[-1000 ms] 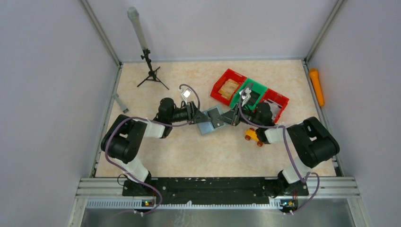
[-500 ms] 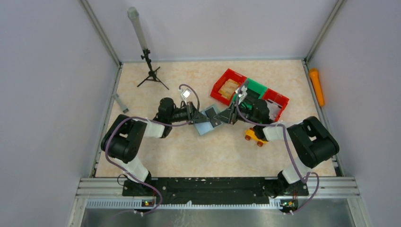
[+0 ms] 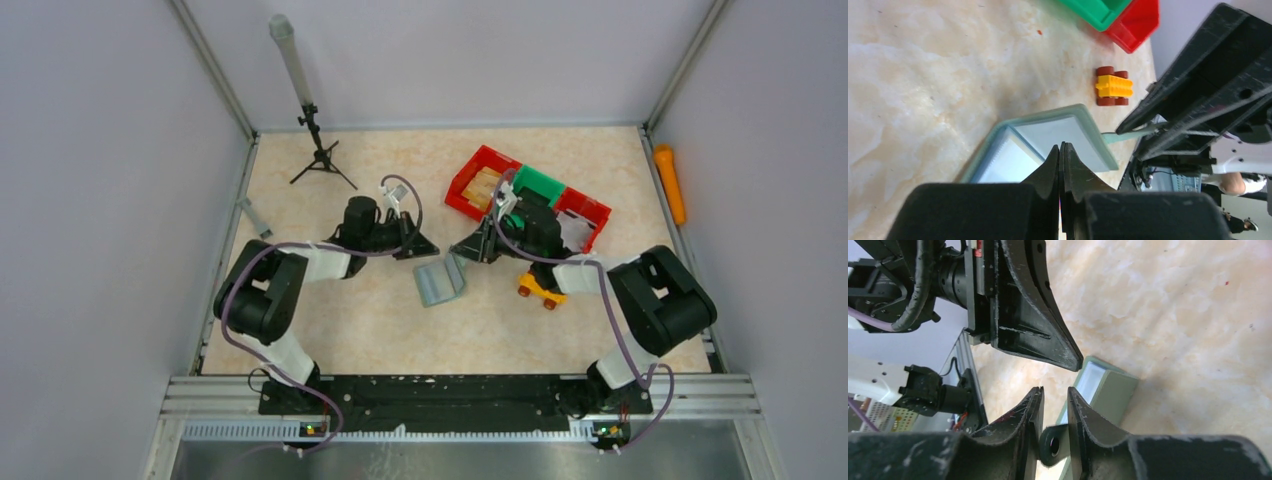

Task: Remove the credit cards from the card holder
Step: Remove the credit card from the card holder.

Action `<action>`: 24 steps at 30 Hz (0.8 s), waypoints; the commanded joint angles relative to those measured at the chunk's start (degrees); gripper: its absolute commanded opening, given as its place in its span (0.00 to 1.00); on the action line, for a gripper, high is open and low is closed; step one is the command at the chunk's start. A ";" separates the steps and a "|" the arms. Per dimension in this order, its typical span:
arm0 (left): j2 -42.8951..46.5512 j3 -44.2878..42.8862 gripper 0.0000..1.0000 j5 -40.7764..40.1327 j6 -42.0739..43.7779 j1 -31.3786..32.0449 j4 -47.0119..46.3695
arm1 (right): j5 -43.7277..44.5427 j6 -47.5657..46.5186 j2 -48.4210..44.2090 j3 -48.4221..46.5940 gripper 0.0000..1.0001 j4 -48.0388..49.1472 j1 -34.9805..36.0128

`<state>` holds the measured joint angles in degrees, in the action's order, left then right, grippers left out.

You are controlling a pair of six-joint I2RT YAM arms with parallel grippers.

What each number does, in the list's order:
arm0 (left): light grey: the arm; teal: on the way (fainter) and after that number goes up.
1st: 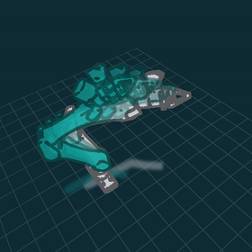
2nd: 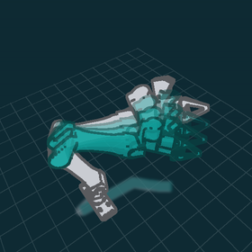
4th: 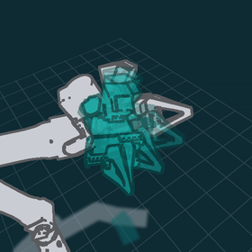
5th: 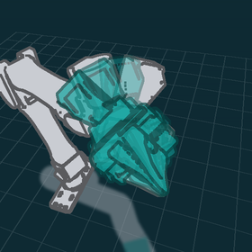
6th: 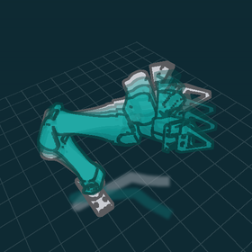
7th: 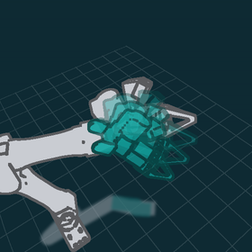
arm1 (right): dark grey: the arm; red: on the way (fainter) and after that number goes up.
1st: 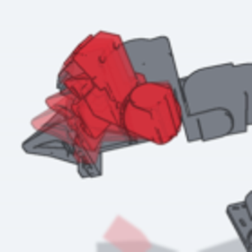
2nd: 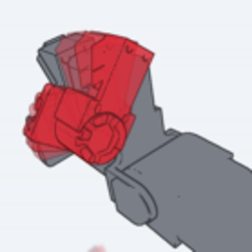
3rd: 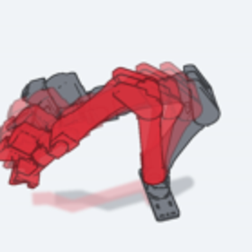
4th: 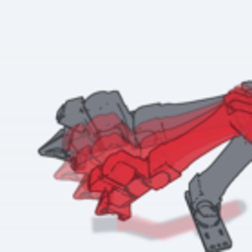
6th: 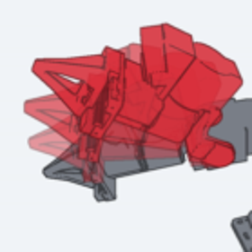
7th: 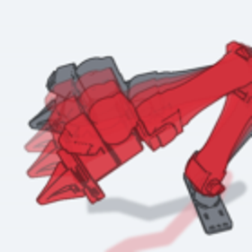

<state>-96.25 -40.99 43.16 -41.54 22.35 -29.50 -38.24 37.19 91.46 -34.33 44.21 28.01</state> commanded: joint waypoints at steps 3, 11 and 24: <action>-4.45 -5.32 0.00 -1.11 3.89 1.62 8.24 | 3.68 -4.29 0.05 -4.42 0.40 -7.79 0.47; 4.35 -4.50 0.02 -15.35 12.17 1.66 19.86 | 9.94 -9.79 -0.96 -6.81 0.77 -21.85 0.51; -6.13 -15.21 0.00 -19.42 15.97 4.01 37.52 | 15.17 -12.56 1.05 -9.61 0.79 -34.21 1.09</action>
<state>-99.90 -52.93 24.73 -27.86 24.91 1.74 -27.75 27.05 93.86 -41.45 14.06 28.40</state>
